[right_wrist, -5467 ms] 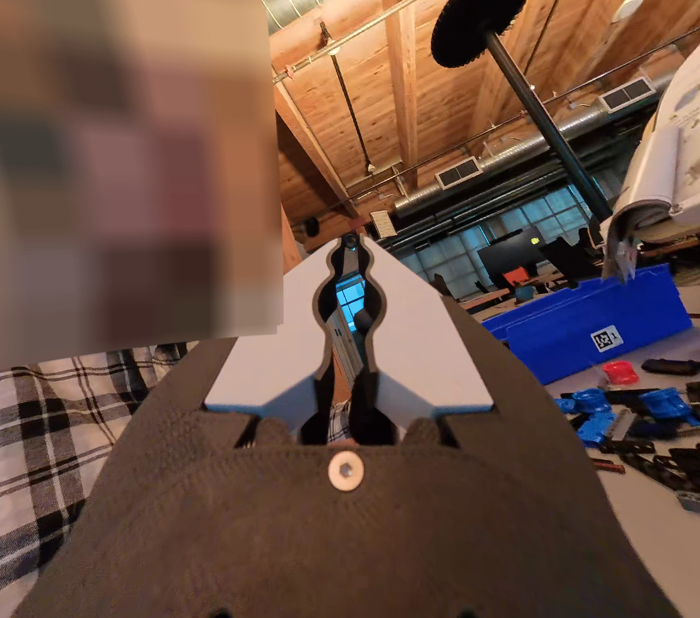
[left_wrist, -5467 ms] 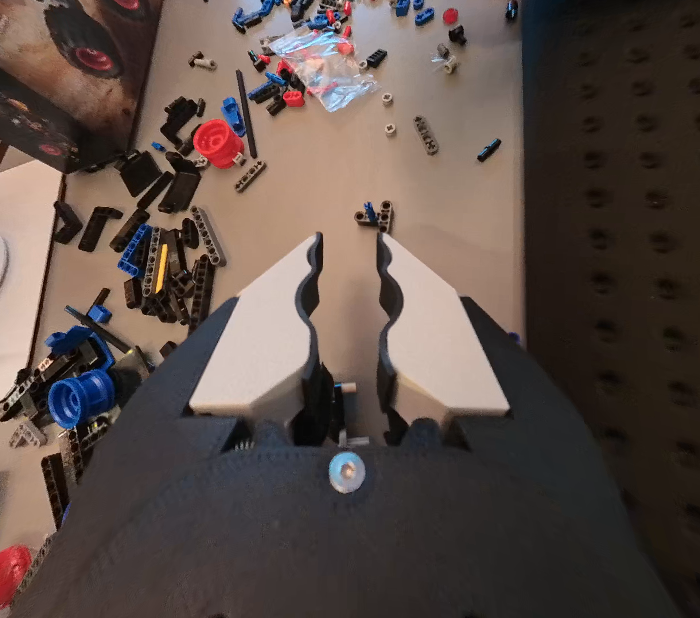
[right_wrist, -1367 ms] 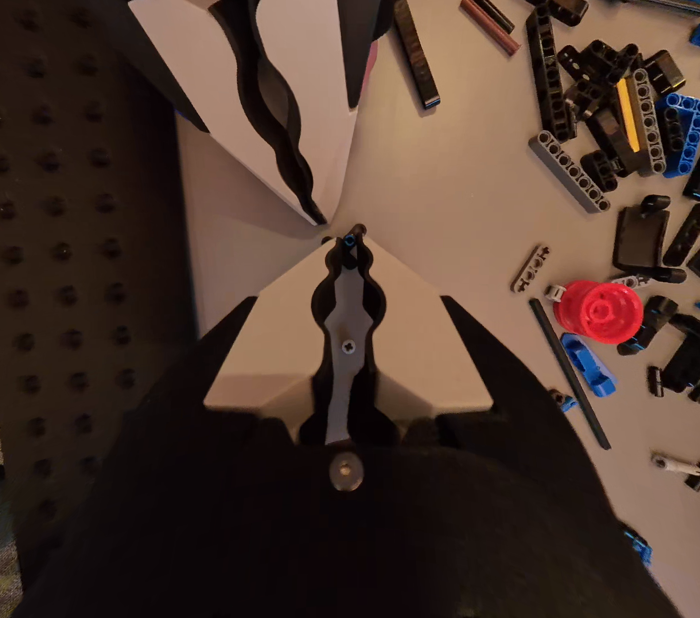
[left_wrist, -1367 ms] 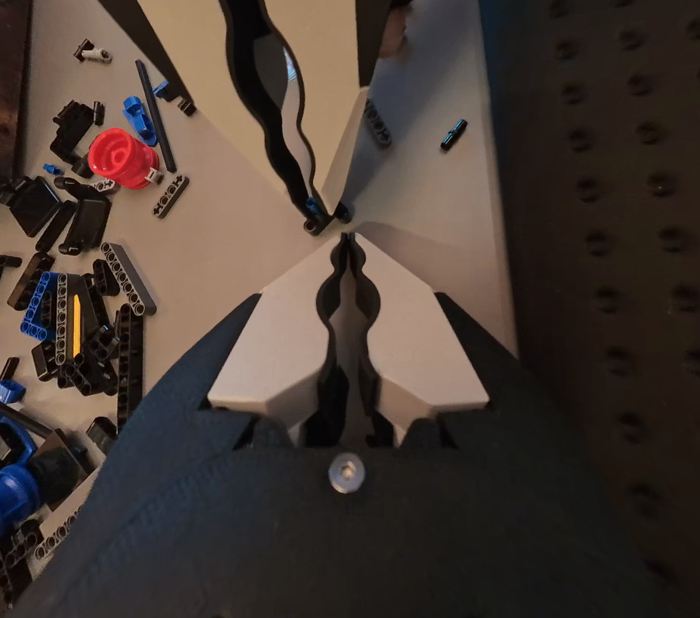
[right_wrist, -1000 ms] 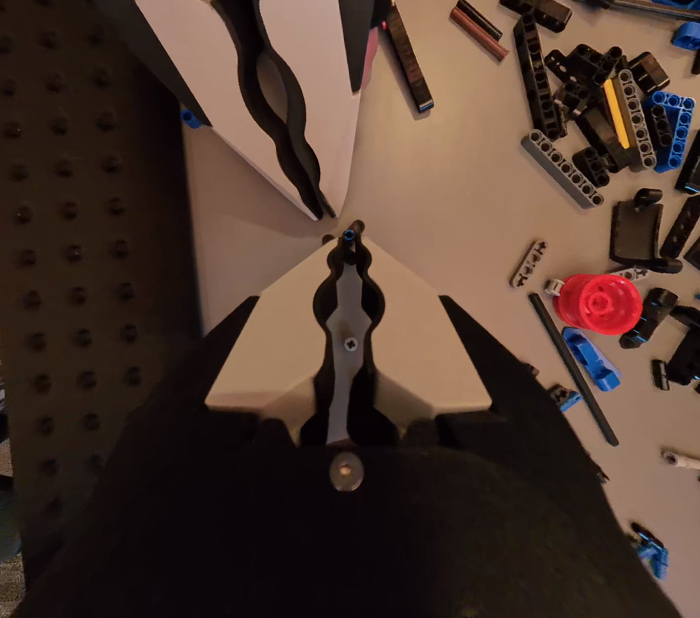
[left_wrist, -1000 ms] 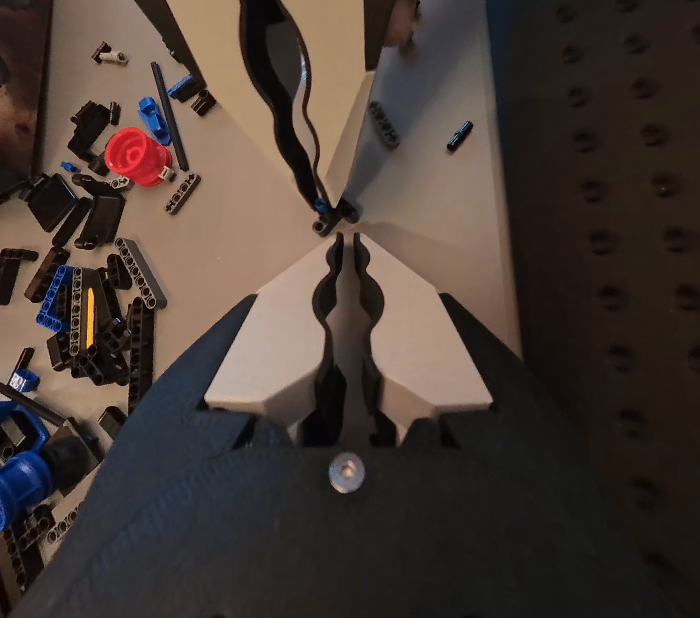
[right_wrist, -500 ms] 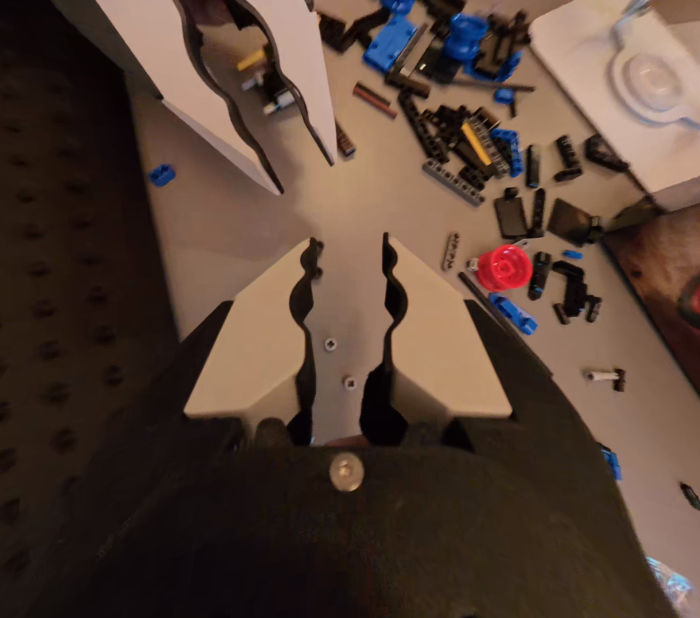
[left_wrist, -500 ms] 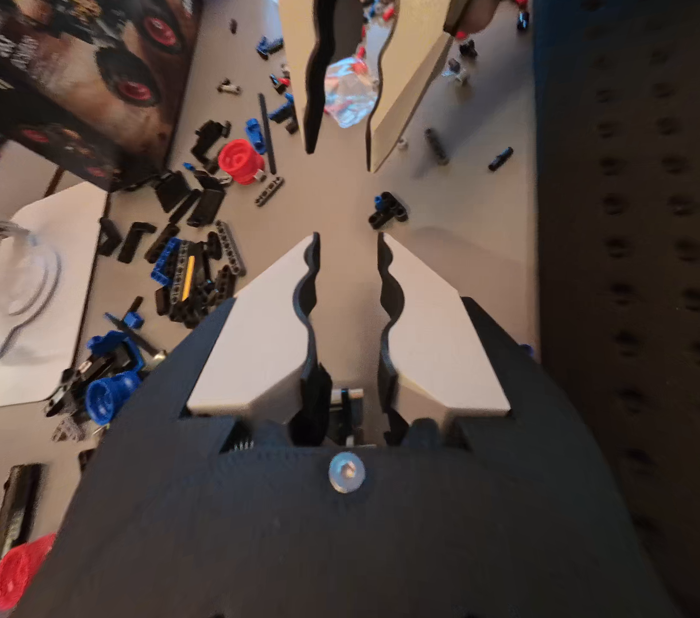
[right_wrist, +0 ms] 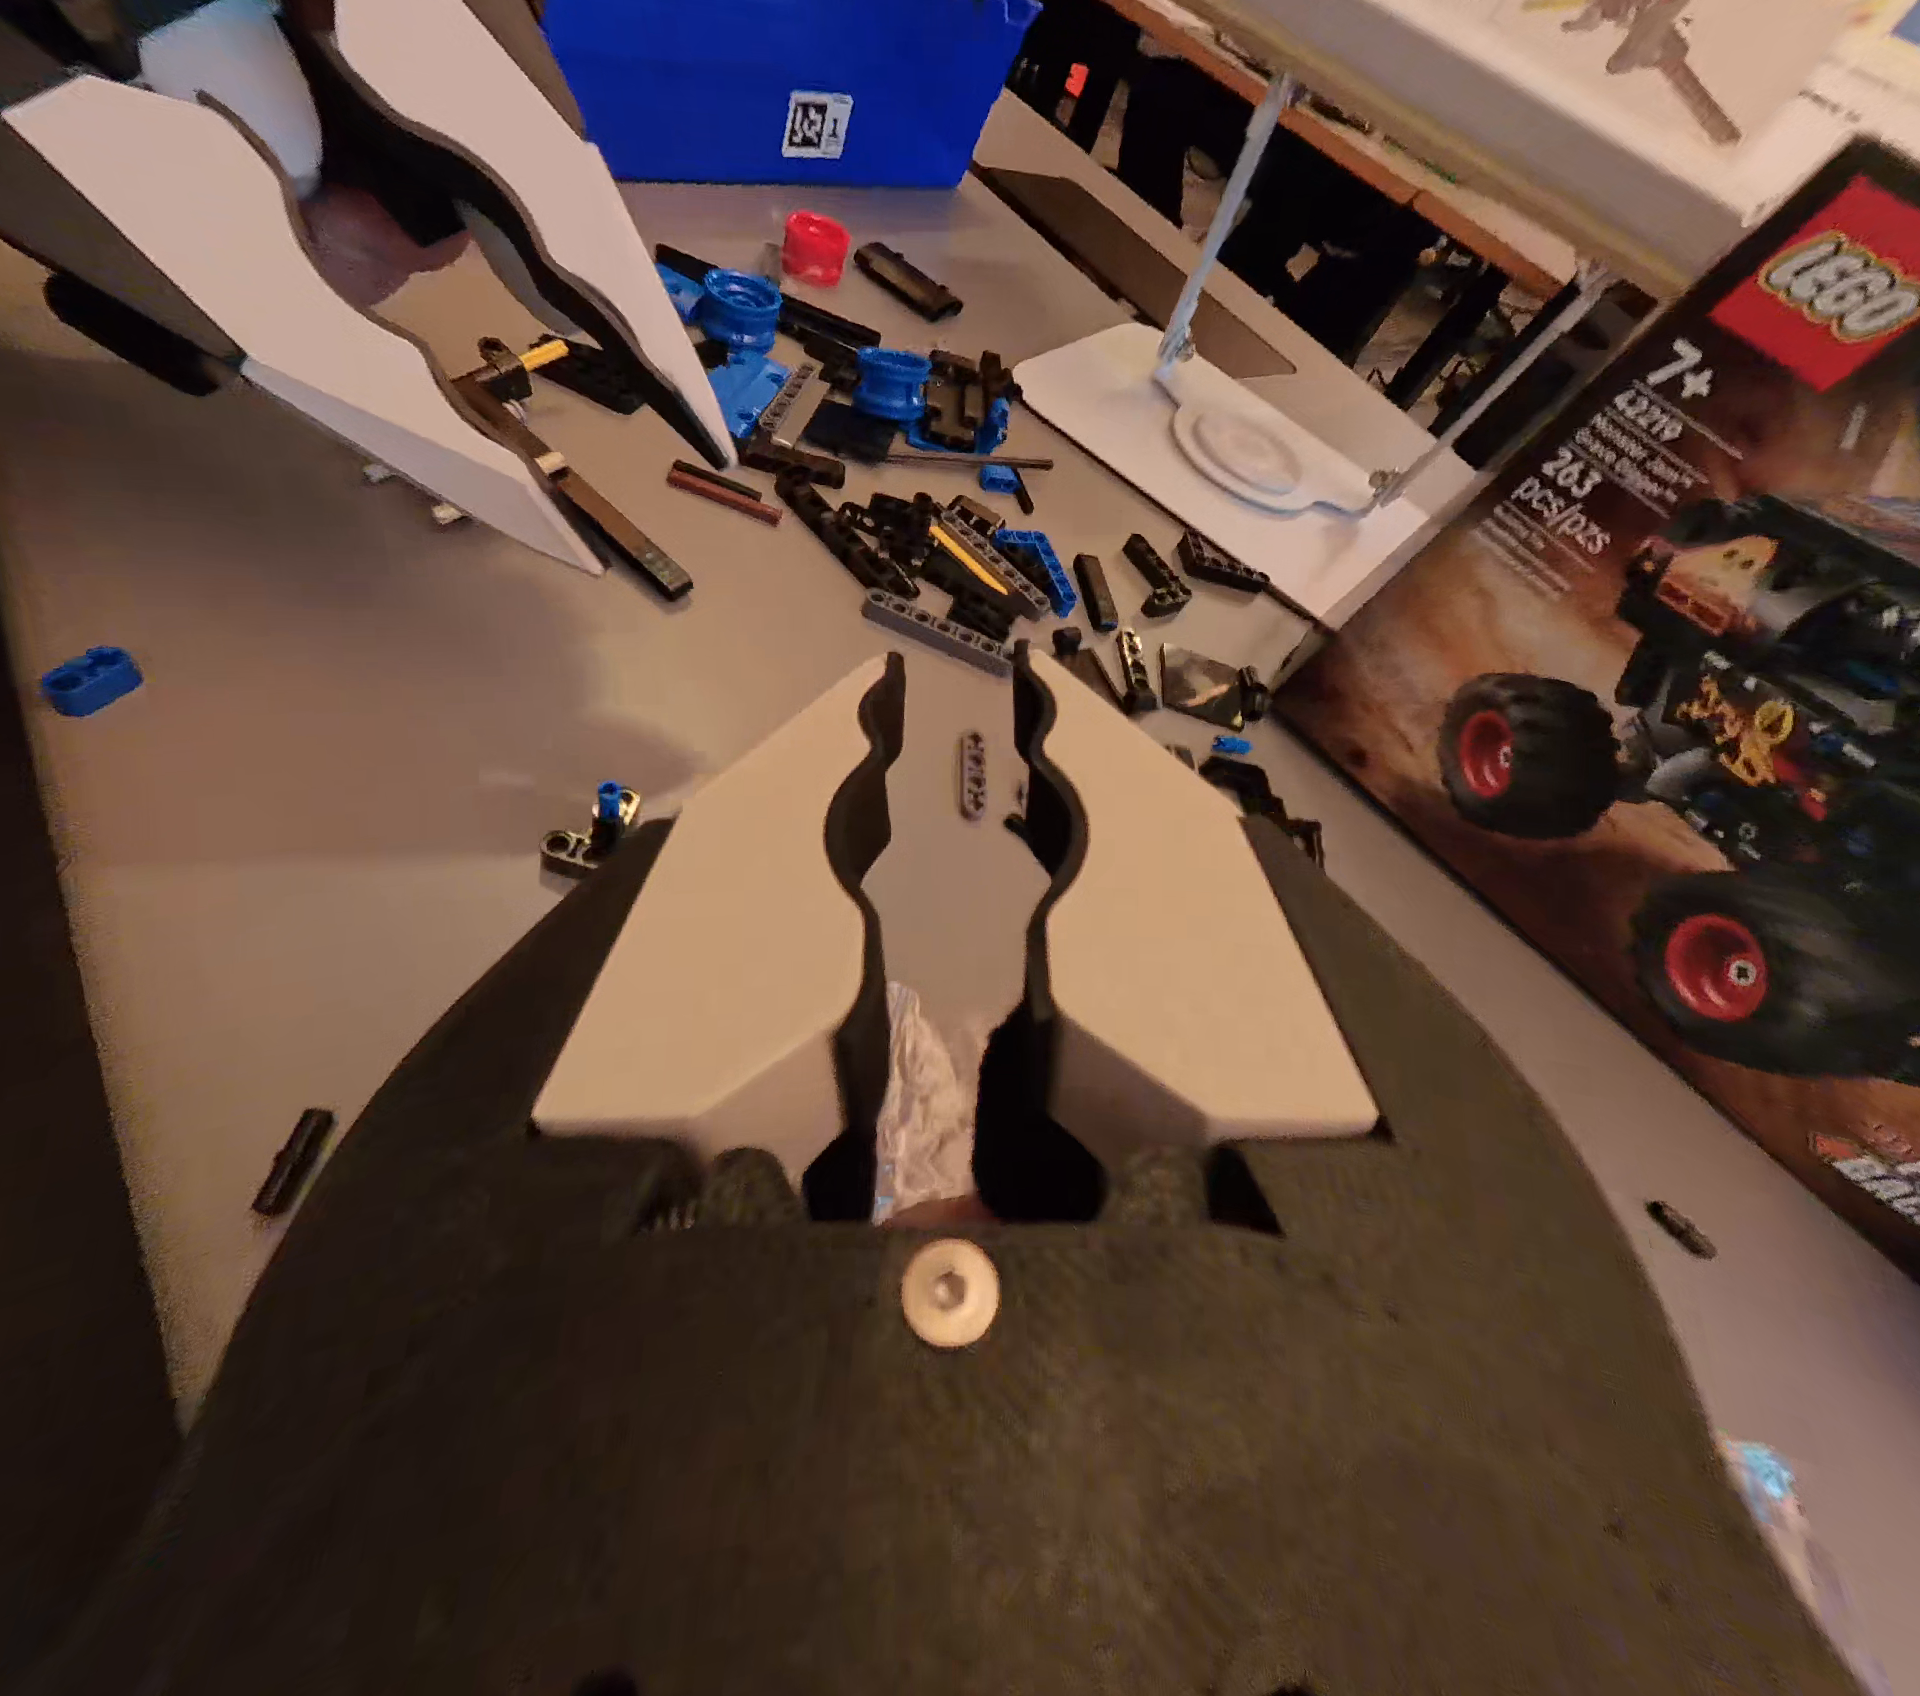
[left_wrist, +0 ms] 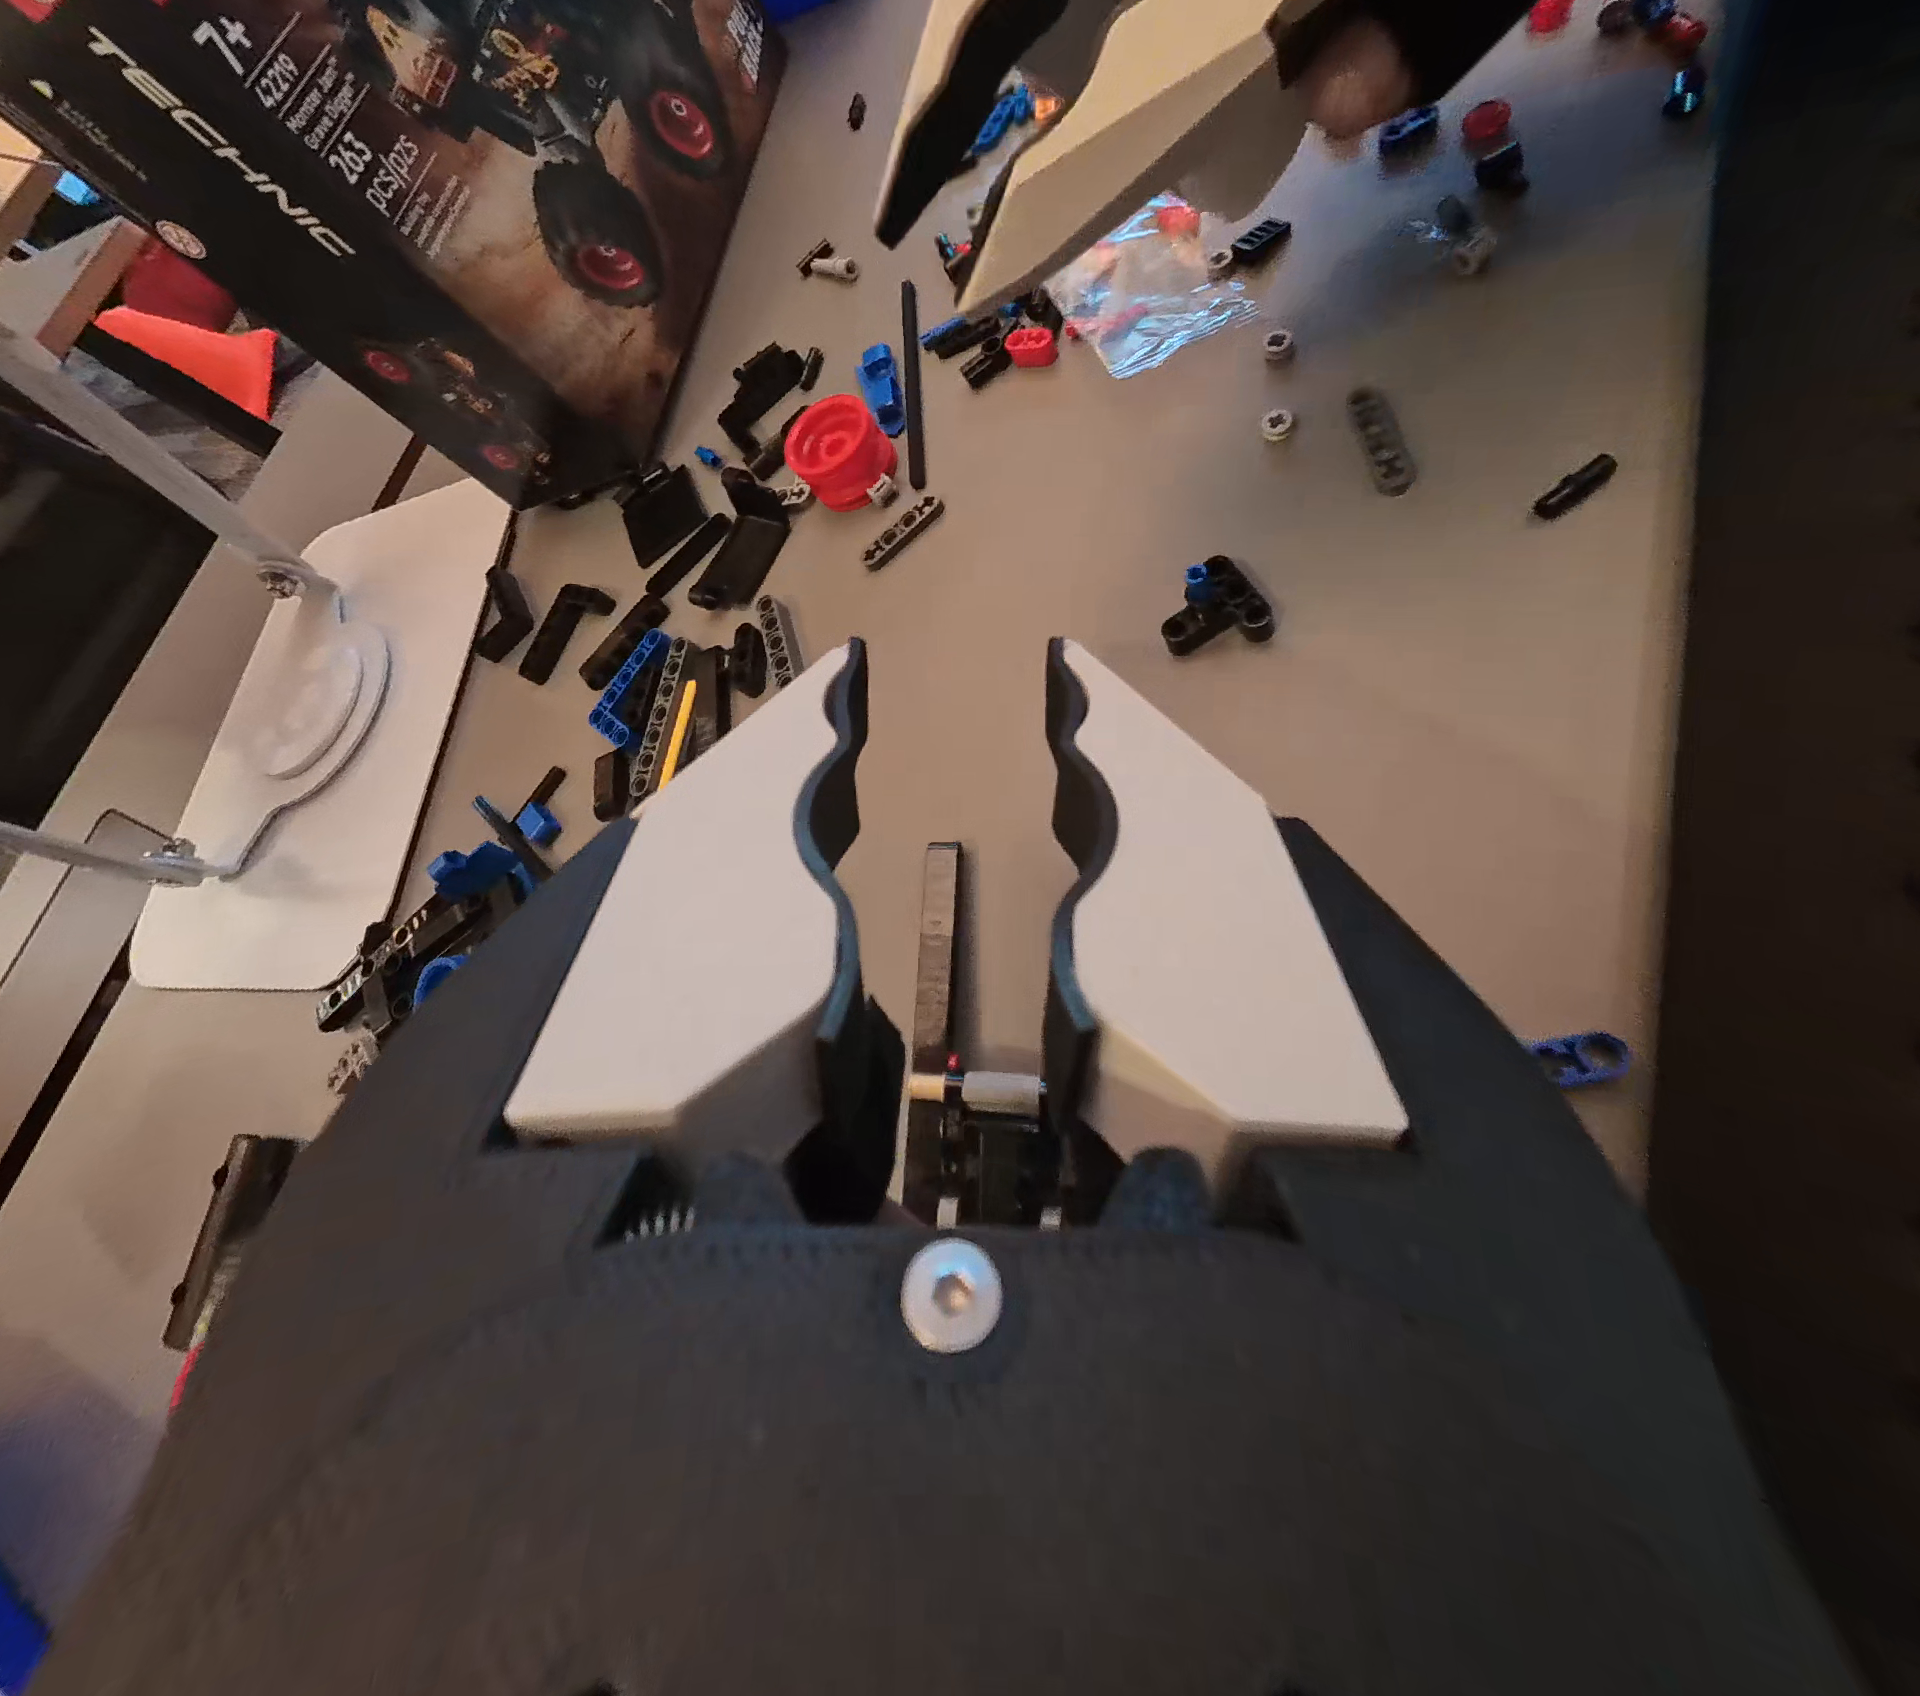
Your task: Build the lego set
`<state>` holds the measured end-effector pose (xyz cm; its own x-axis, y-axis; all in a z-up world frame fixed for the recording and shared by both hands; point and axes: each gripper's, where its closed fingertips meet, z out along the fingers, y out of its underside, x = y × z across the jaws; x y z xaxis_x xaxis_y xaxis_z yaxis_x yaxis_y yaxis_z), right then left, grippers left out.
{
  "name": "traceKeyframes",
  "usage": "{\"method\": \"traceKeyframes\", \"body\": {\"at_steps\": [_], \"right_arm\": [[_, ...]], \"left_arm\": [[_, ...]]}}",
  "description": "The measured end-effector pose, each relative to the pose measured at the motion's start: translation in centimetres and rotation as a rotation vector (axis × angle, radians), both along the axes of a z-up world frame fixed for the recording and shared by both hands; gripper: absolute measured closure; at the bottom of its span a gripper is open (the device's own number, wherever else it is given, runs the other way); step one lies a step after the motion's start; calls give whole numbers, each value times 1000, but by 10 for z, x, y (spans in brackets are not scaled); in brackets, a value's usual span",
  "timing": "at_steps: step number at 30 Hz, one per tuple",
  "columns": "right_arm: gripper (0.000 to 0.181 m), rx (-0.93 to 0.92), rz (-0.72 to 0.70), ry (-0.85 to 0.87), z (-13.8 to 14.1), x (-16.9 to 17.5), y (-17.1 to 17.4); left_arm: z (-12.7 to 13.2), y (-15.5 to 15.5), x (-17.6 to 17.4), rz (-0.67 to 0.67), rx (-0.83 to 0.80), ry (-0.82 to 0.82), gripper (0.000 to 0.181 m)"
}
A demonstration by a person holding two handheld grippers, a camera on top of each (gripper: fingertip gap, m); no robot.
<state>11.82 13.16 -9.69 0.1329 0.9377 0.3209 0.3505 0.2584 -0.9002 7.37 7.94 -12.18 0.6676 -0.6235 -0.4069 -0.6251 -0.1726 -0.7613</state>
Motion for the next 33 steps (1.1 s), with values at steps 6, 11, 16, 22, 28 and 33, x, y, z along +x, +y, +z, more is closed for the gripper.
{"method": "traceKeyframes", "body": {"at_steps": [6, 11, 16, 22, 28, 33], "right_arm": [[162, 27, -41, 3, -1, 7, 11], [163, 37, -56, -11, -3, 8, 14], [162, 17, -56, -10, -6, 10, 15], [161, -9, -61, 12, -4, 12, 18], [161, -20, -64, 12, -5, 14, 19], [161, -27, -66, 21, -5, 15, 20]], "left_arm": [[-1, 4, 0, 15, 4, -9, 146], [-2, 8, -4, 42, 13, 1, 140], [2, 10, -7, 59, 24, -21, 141], [3, 12, -6, 67, 30, -26, 139], [5, 14, -6, 75, 38, -39, 136], [7, 16, -7, 85, 51, -51, 127]]}}
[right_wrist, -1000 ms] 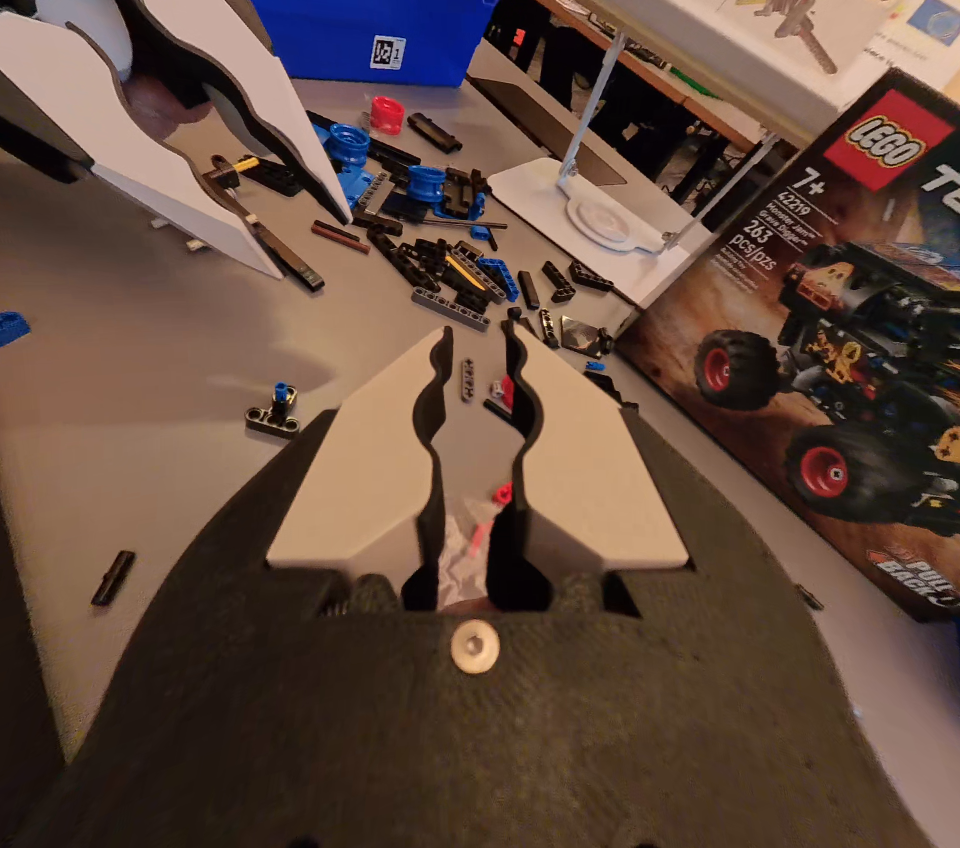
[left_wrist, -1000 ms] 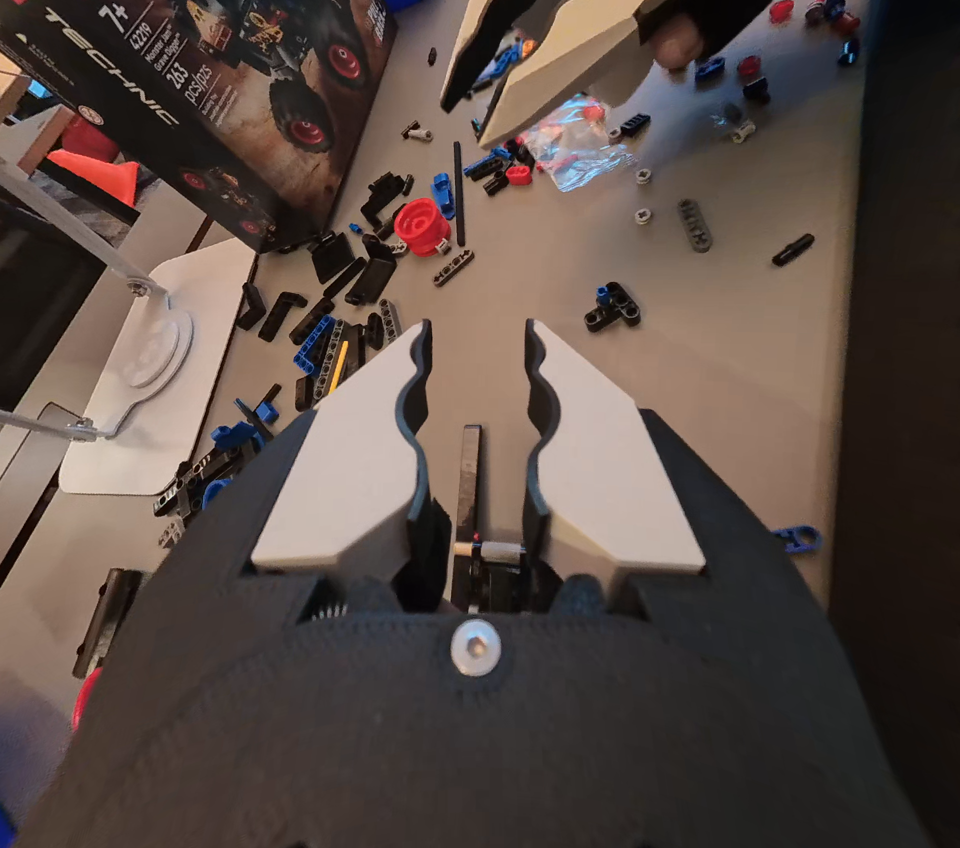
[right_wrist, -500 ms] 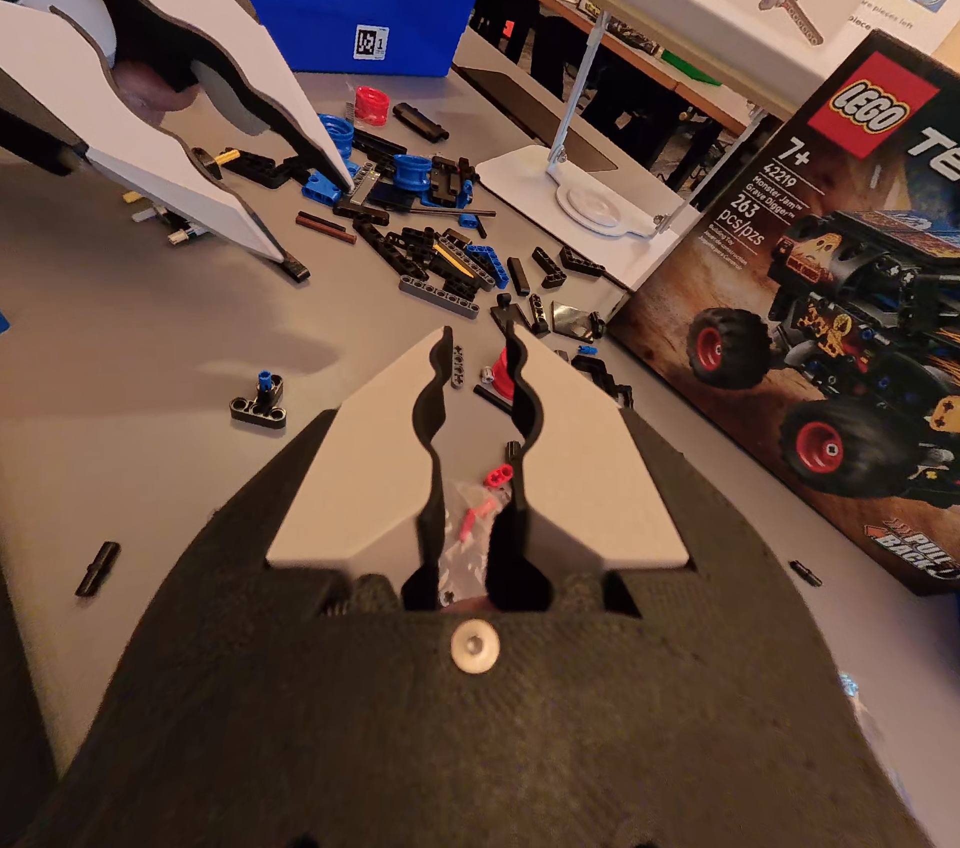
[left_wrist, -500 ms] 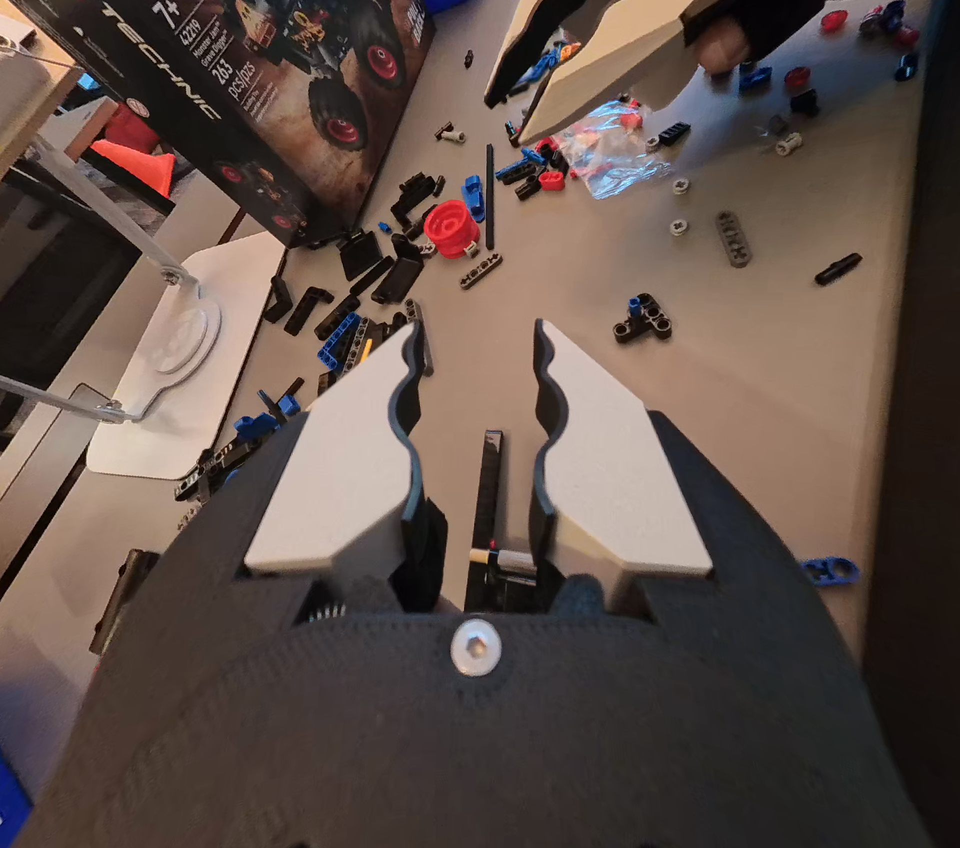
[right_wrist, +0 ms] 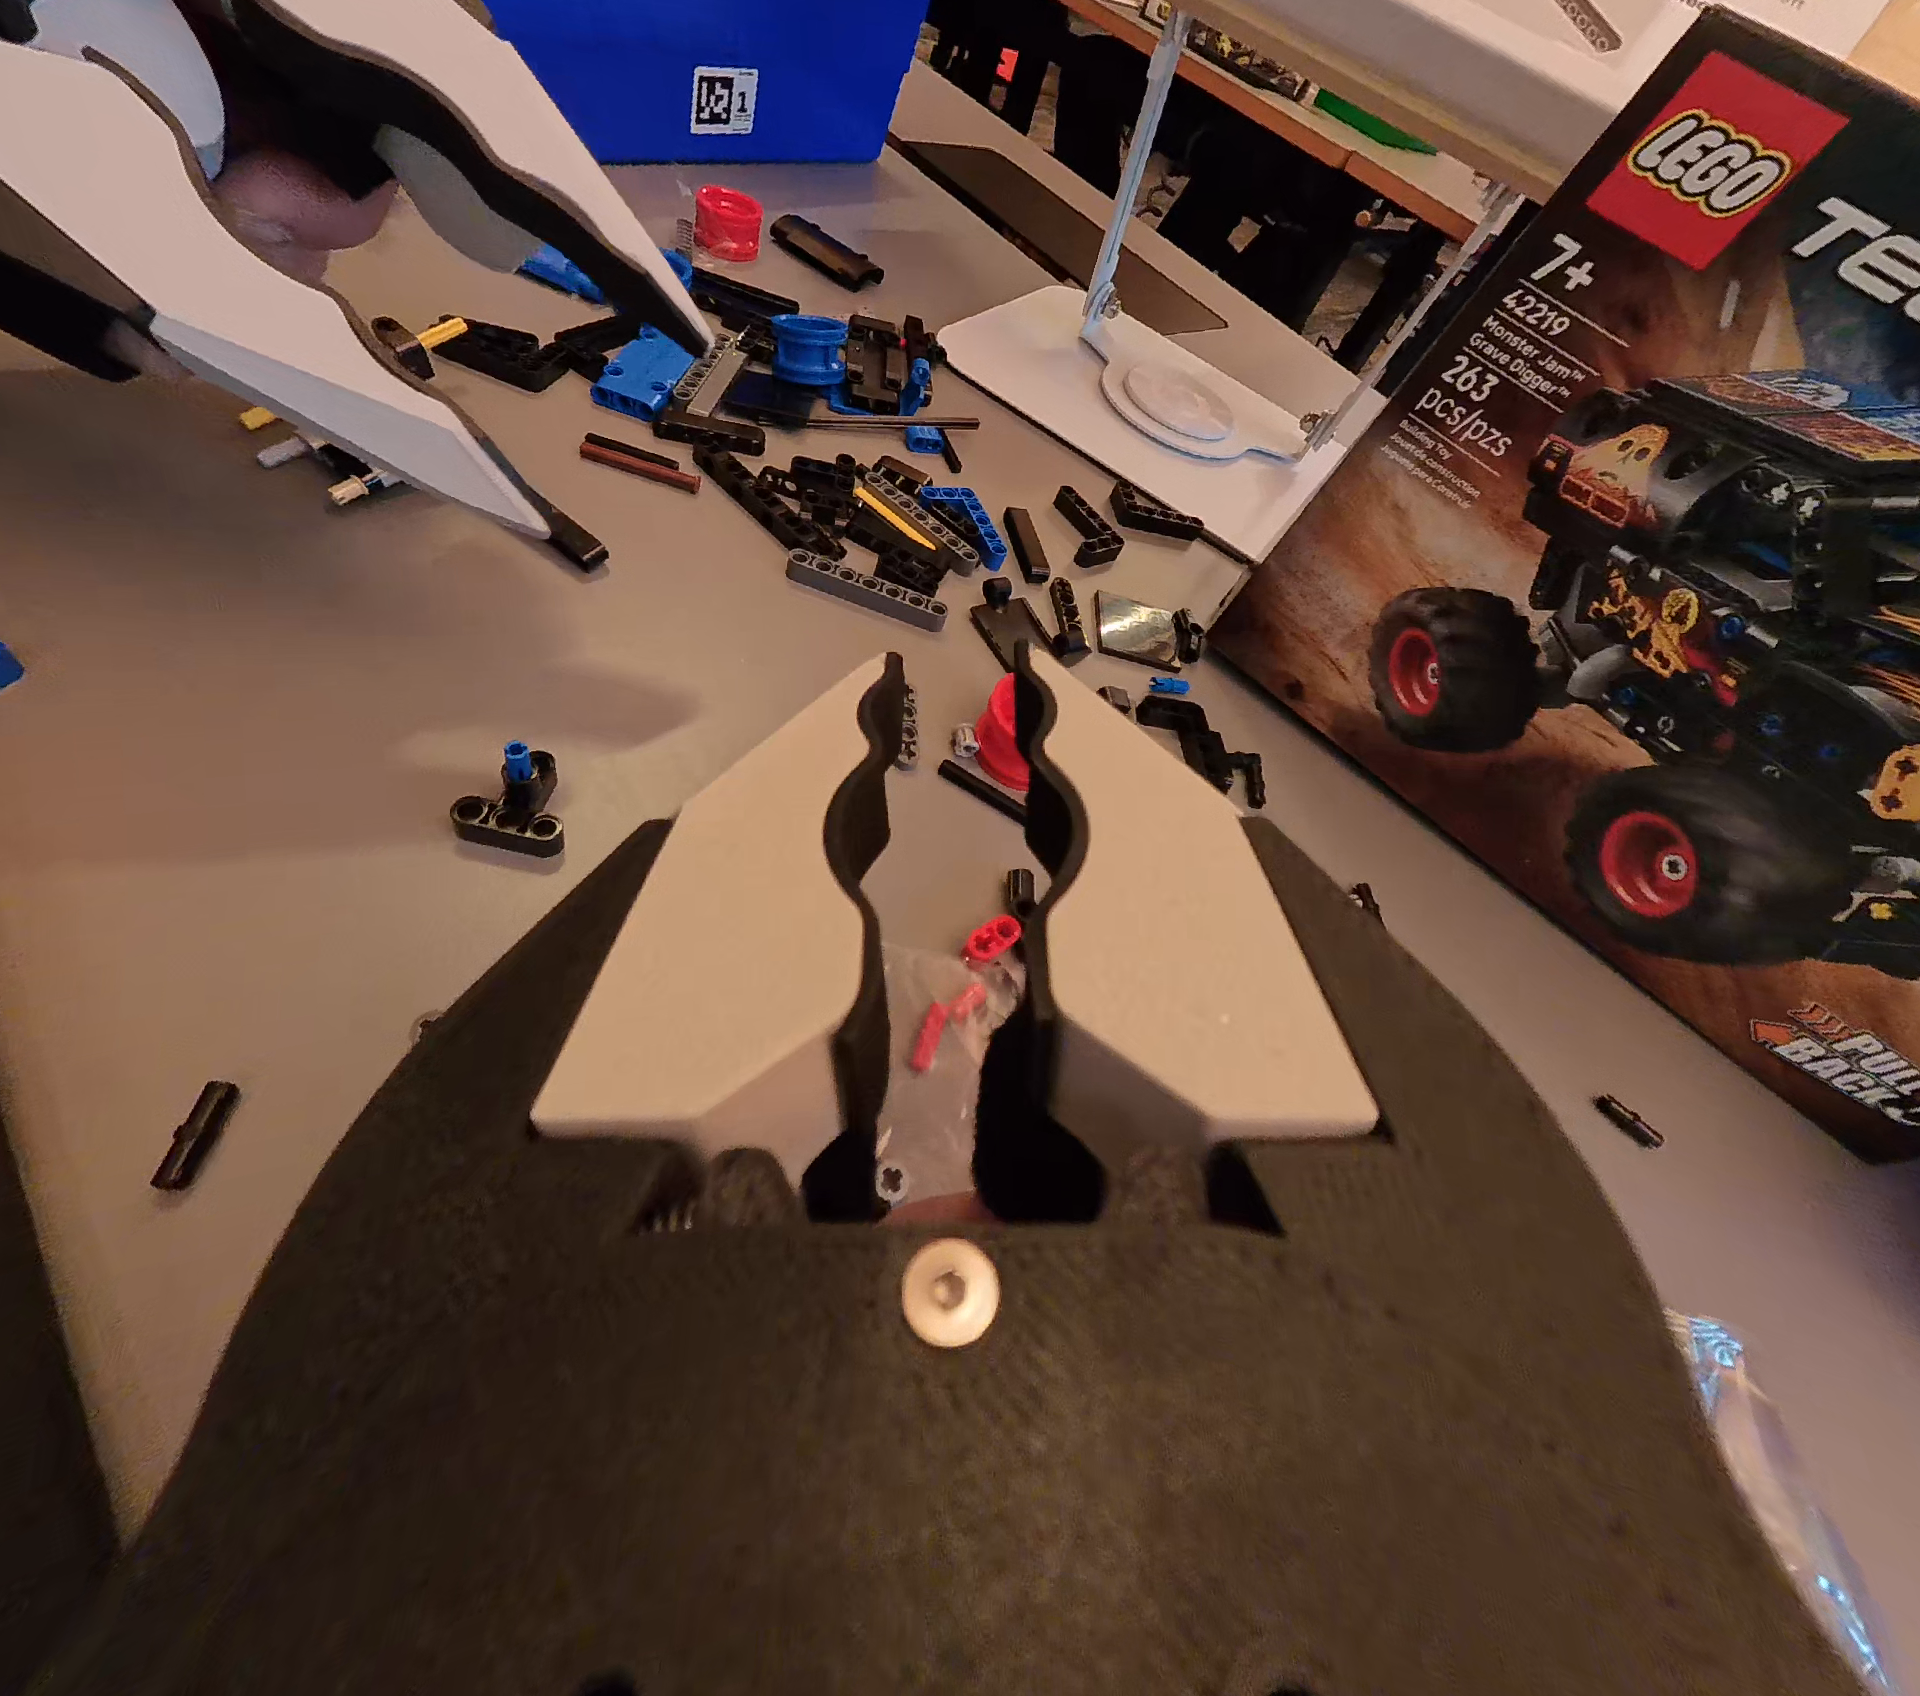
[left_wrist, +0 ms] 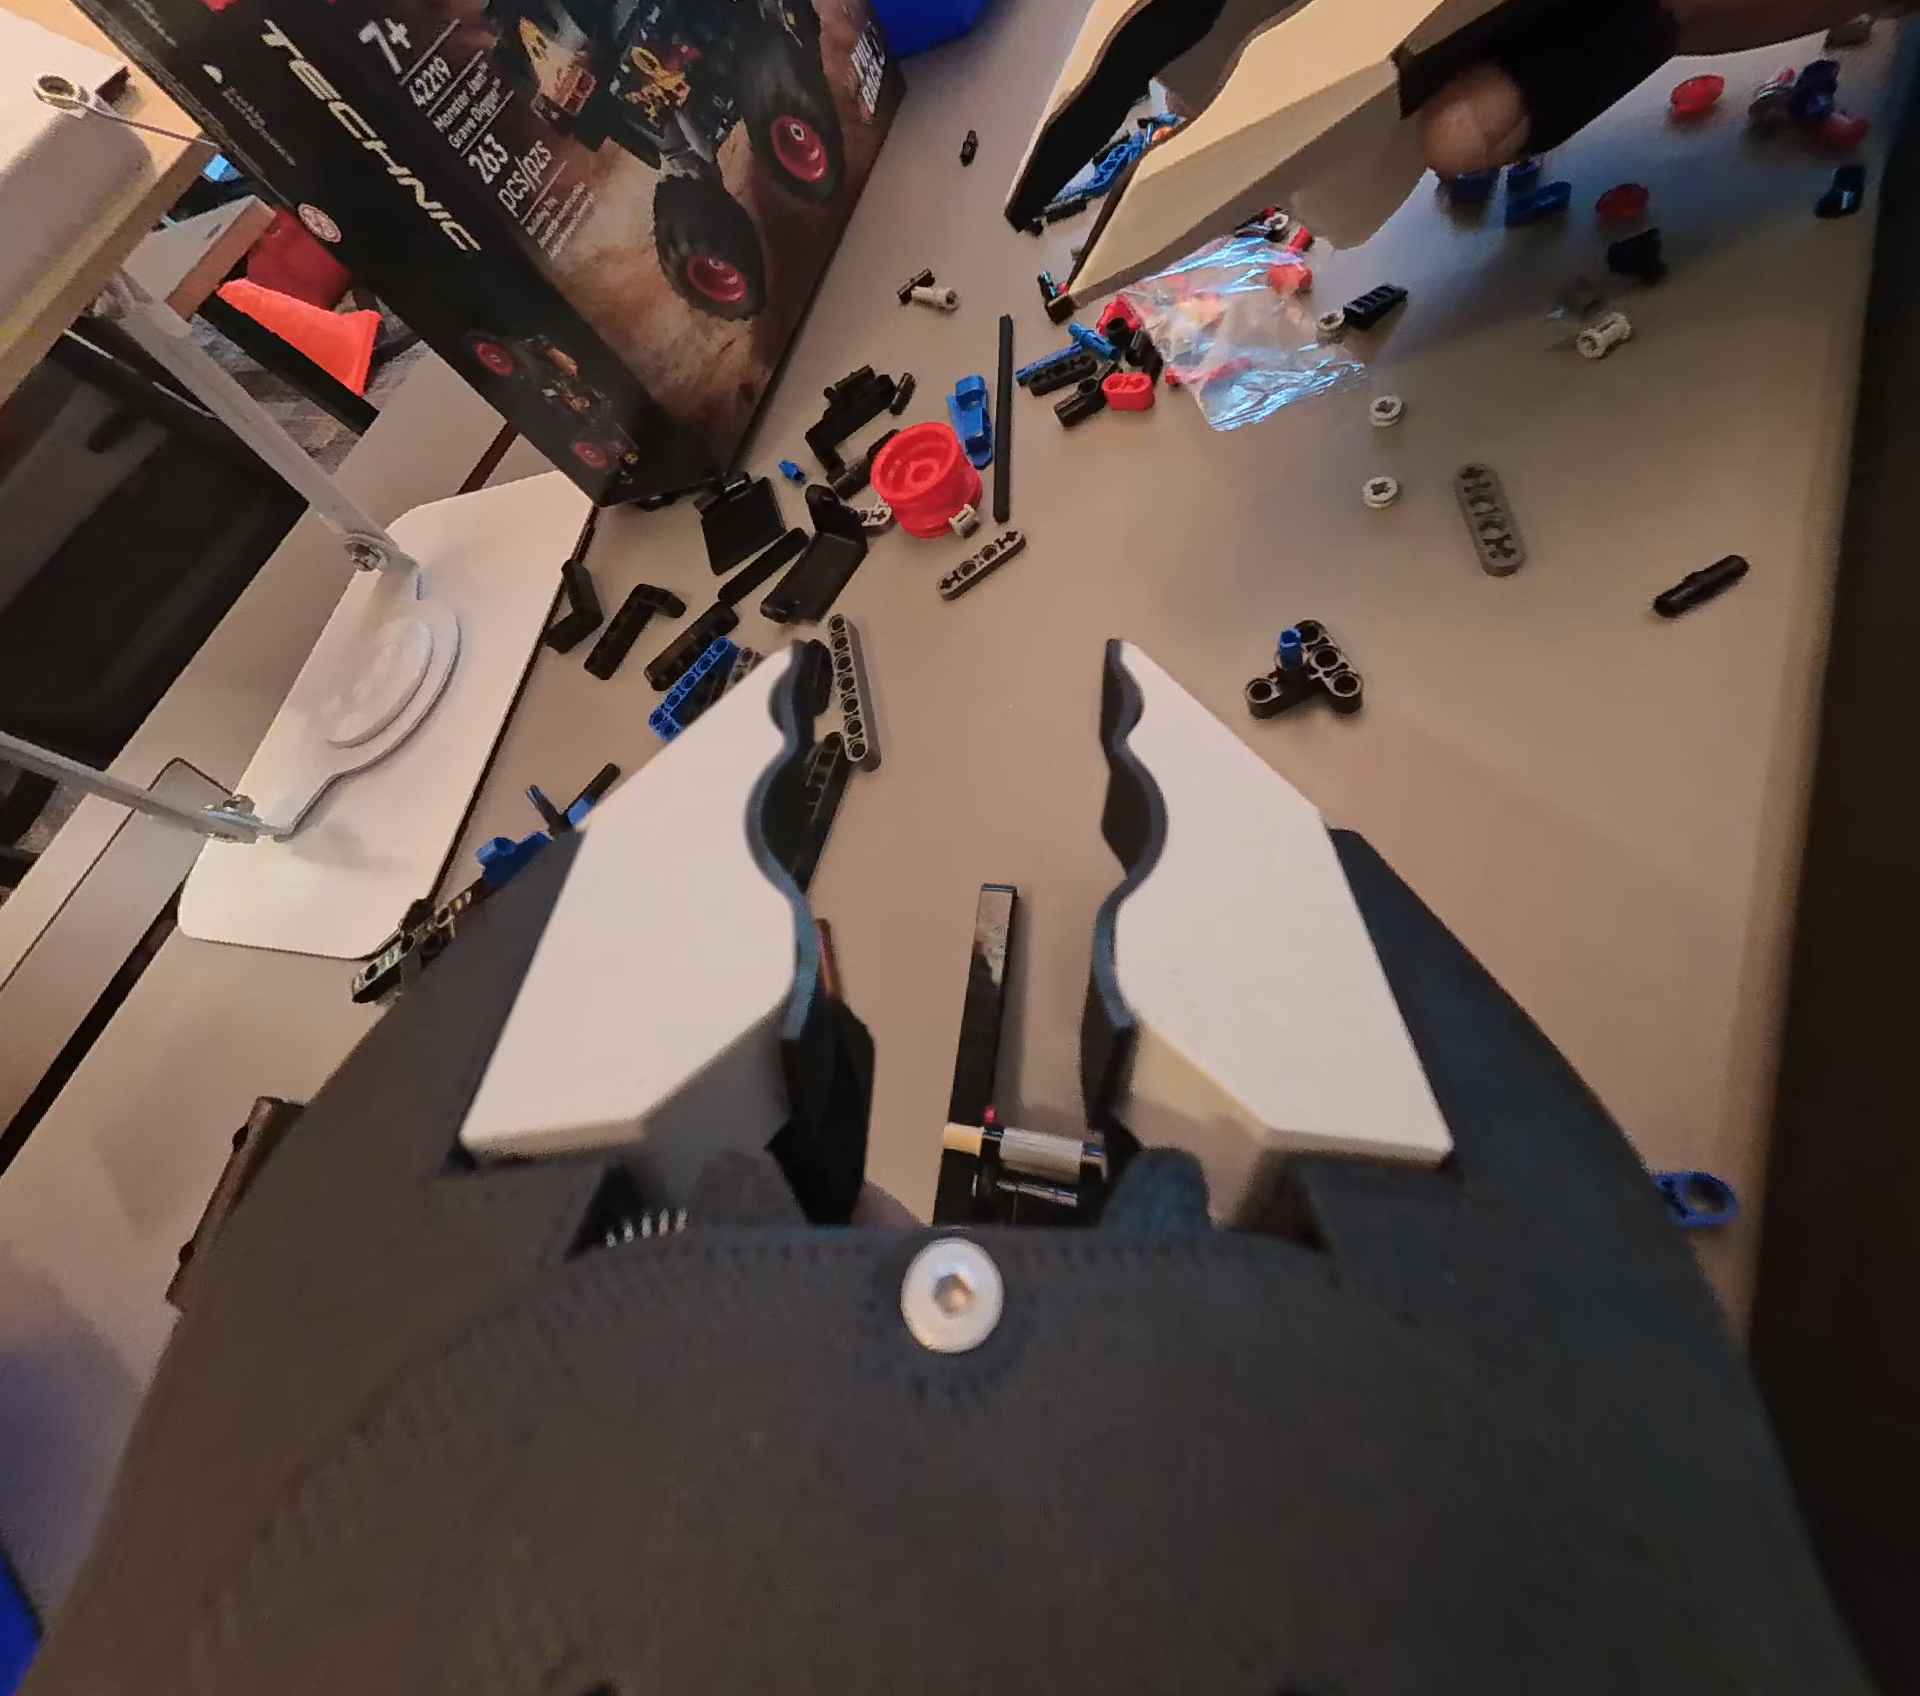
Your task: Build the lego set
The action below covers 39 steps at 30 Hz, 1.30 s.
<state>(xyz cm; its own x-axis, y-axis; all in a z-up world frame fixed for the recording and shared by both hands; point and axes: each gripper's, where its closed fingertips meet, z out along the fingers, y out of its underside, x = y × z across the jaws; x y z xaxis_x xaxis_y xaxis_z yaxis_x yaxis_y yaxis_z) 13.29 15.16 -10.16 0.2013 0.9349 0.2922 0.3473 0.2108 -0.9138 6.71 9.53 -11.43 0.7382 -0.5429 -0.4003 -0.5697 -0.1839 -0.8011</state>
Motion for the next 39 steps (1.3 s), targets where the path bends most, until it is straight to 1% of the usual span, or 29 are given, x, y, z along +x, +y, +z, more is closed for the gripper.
{"method": "traceKeyframes", "body": {"at_steps": [4, 10, 13, 15, 20, 22, 23, 32, 39], "right_arm": [[161, -4, -2, 10, 2, 1, 1], [160, -15, 1, 21, 2, 1, 1], [160, -16, 3, 21, 2, 1, 1], [160, -17, 5, 21, 2, 1, 0], [160, -18, 9, 22, 2, 1, 0], [160, -18, 10, 21, 2, 1, 0], [160, -17, 11, 22, 2, 1, 0], [159, -14, 16, 14, 1, 0, -1], [159, -10, 13, 17, 2, 0, -1]], "left_arm": [[3, 2, -2, 17, 18, -7, 115], [3, 5, -5, 38, 23, -11, 103], [4, 6, -6, 44, 25, -13, 101], [5, 6, -6, 47, 31, -17, 103], [6, 6, -8, 47, 42, -20, 119], [10, 6, -8, 44, 57, -31, 132], [12, 6, -8, 45, 63, -39, 135], [6, 6, -12, 55, 43, -15, 139], [4, 6, -13, 58, 36, -4, 137]]}}
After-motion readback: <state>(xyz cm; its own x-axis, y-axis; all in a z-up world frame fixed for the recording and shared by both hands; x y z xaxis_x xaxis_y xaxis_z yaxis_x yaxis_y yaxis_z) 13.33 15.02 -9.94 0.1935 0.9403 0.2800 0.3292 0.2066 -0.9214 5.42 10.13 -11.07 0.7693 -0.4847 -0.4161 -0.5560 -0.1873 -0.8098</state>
